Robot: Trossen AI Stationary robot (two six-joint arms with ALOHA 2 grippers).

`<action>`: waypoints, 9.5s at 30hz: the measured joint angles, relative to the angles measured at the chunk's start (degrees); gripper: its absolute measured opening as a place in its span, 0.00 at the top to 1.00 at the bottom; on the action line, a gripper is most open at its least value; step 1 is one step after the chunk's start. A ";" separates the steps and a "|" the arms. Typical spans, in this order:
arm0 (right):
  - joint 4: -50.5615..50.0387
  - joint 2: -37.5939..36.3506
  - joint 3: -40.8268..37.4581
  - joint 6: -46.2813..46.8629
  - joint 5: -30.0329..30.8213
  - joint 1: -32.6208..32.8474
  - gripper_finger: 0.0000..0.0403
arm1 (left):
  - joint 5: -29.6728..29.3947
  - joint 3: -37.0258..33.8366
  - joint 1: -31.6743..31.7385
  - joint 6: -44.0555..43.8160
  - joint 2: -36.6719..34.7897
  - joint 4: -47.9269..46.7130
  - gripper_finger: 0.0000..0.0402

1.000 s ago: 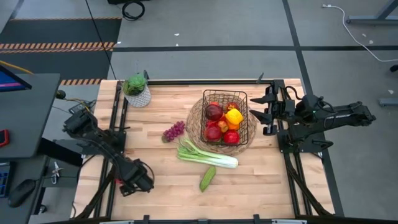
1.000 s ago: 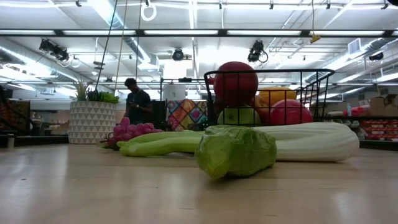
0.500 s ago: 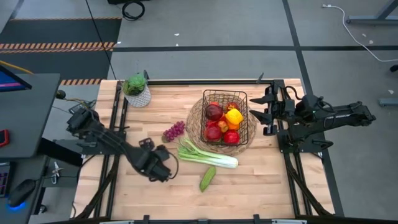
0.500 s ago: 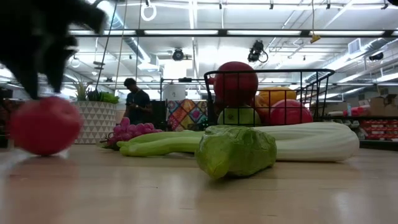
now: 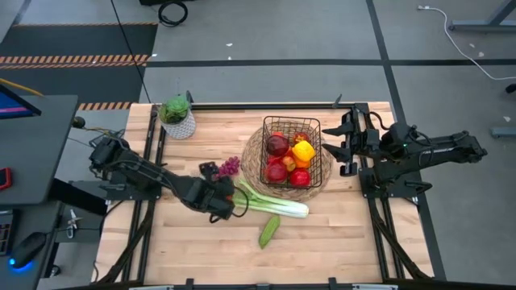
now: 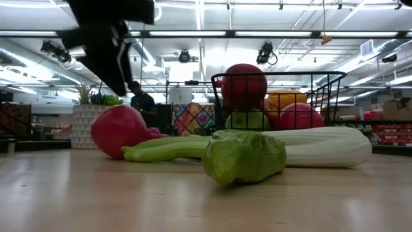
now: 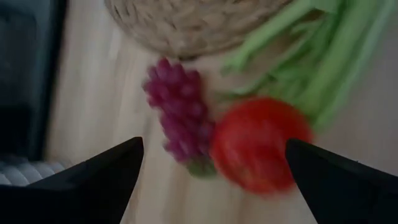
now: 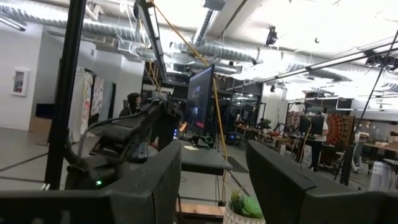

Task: Build produce basket
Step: Put the apple into the wire basket

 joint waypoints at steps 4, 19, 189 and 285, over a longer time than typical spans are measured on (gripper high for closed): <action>-1.04 0.75 -0.02 -0.06 0.00 0.19 0.53 | 0.46 -3.94 2.04 11.53 0.00 8.72 0.00; -2.13 1.07 0.00 -0.24 0.07 1.09 0.53 | 15.13 -16.47 6.14 20.27 -11.75 22.49 0.00; -34.80 5.21 0.04 20.94 9.60 2.79 0.53 | 27.77 4.36 18.00 179.08 -2.29 64.23 0.06; -46.26 -21.61 1.89 18.63 7.26 2.90 0.53 | 18.35 4.43 33.73 2.59 -1.34 68.52 0.06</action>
